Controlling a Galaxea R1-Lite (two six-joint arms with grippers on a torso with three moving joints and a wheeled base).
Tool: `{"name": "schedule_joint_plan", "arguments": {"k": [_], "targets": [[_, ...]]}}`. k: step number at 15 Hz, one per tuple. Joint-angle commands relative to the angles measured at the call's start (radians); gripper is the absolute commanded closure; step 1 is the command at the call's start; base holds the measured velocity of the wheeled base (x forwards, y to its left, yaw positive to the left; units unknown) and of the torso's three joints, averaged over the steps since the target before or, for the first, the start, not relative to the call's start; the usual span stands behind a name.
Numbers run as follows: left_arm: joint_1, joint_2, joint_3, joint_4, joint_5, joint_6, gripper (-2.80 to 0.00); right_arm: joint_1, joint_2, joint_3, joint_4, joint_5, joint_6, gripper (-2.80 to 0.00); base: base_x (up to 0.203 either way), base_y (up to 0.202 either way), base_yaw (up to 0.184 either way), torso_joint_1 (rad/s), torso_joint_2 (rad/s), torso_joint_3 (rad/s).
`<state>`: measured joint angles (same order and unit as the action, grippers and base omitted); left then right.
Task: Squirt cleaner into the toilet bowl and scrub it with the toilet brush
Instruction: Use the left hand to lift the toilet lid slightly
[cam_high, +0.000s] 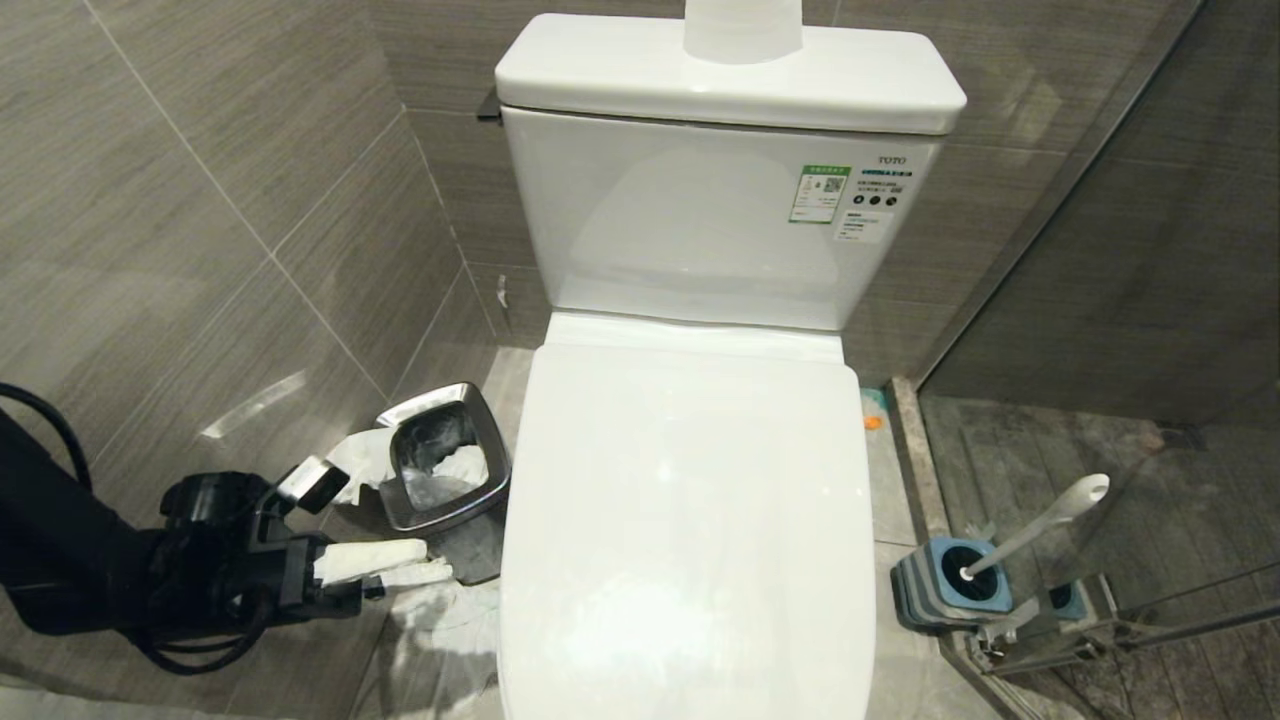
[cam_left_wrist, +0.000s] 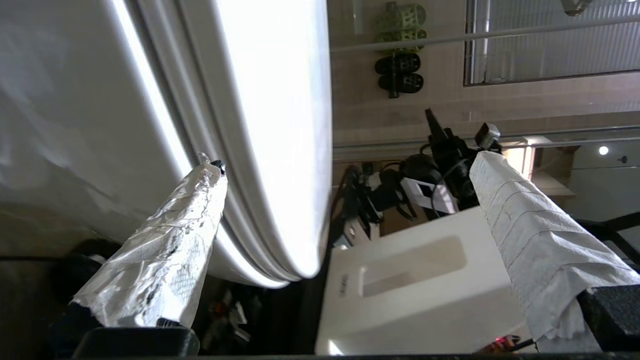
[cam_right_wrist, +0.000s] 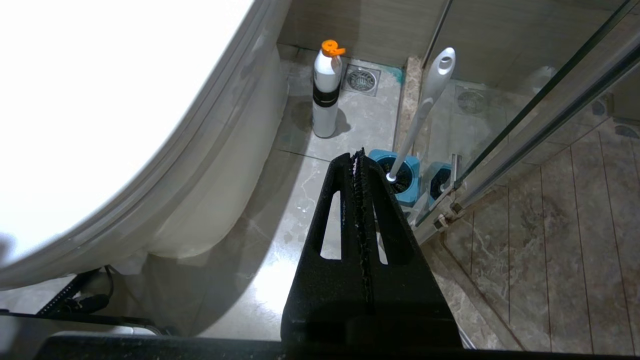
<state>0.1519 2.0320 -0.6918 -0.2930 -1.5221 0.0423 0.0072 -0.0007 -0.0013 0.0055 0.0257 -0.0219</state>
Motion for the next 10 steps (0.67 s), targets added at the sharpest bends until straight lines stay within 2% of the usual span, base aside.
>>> {"name": "schedule_joint_plan", "arguments": {"k": [1,6,10], "targets": [[0.000,-0.054,0.070,-0.005,-0.004,0.003,-2.80,0.000,0.001,0.000,0.001,0.000,-0.001,0.00,0.000,0.000,0.000,0.000,0.00,0.000],[-0.028,-0.045,0.124,-0.011,0.113,0.041,-2.80,0.000,0.001,0.000,-0.001,0.000,0.000,0.00,0.000,0.000,0.000,0.000,0.00,0.000],[-0.045,-0.040,0.170,-0.043,0.139,0.056,-2.80,0.000,0.001,0.000,0.001,0.000,0.000,0.00,0.000,0.000,0.000,0.000,0.00,0.000]]}}
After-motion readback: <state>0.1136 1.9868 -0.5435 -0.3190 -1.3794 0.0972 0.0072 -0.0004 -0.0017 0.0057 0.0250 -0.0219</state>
